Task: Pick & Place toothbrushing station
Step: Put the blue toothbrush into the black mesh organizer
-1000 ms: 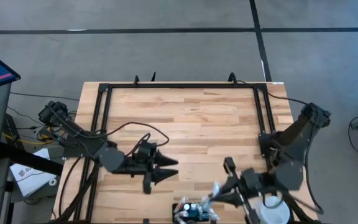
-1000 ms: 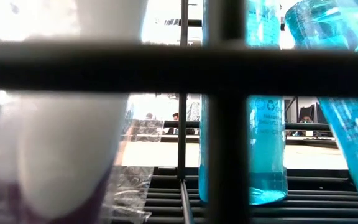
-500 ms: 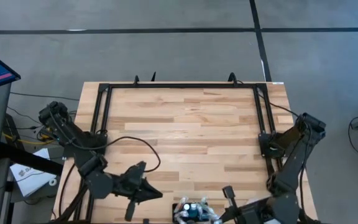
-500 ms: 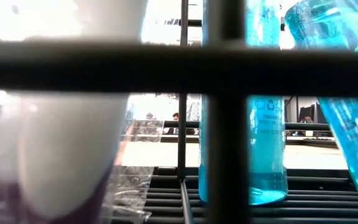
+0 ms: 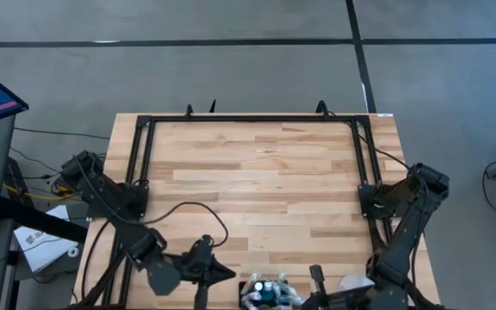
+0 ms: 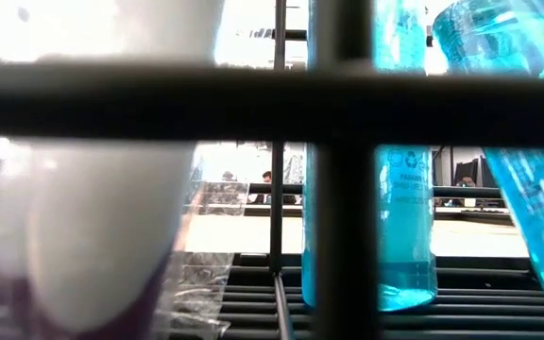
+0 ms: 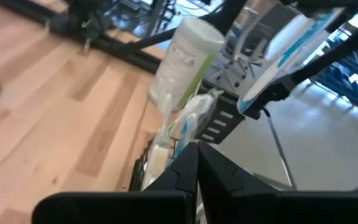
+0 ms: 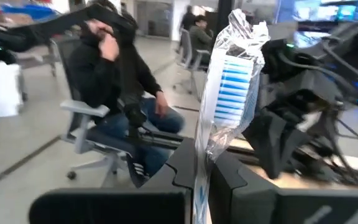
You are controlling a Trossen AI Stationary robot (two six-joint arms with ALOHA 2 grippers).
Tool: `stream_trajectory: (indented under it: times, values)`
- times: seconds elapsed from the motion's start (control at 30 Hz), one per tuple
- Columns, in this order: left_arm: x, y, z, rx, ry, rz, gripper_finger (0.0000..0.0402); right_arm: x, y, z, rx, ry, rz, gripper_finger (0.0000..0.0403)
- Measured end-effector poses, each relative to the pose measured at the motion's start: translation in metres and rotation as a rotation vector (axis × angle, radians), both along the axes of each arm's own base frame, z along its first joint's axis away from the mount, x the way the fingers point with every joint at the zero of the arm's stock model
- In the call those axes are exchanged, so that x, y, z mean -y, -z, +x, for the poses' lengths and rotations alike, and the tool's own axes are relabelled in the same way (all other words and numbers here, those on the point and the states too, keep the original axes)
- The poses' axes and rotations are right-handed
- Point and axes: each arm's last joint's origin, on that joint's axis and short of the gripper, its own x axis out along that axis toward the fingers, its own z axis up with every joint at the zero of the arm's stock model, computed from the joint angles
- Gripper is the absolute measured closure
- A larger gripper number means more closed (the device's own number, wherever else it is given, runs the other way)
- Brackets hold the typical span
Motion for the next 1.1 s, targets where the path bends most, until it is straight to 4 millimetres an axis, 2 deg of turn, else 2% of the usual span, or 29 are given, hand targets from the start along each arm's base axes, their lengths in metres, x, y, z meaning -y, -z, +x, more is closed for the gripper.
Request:
stream_trajectory:
  times: [0.17, 0.27, 0.53, 0.8, 1.1]
  values:
    - [0.005, 0.013, 0.004, -0.009, -0.087, -0.042, 0.0401, -0.017, 0.029, -0.004, -0.035, 0.18, -0.026, 0.0395]
    - [0.007, 0.014, 0.002, 0.014, -0.145, -0.022, 0.0401, -0.028, 0.042, -0.002, -0.026, 0.186, 0.001, 0.0394]
    - [0.006, 0.008, -0.003, 0.064, -0.231, -0.011, 0.0401, -0.036, 0.049, -0.01, -0.013, 0.259, 0.055, 0.039]
    - [0.007, 0.006, -0.003, 0.077, -0.234, -0.028, 0.0401, -0.051, 0.085, -0.005, -0.052, 0.276, 0.067, 0.0386]
    - [0.007, 0.005, -0.003, 0.084, -0.238, -0.035, 0.0402, -0.047, 0.091, -0.001, -0.086, 0.278, 0.004, 0.039]
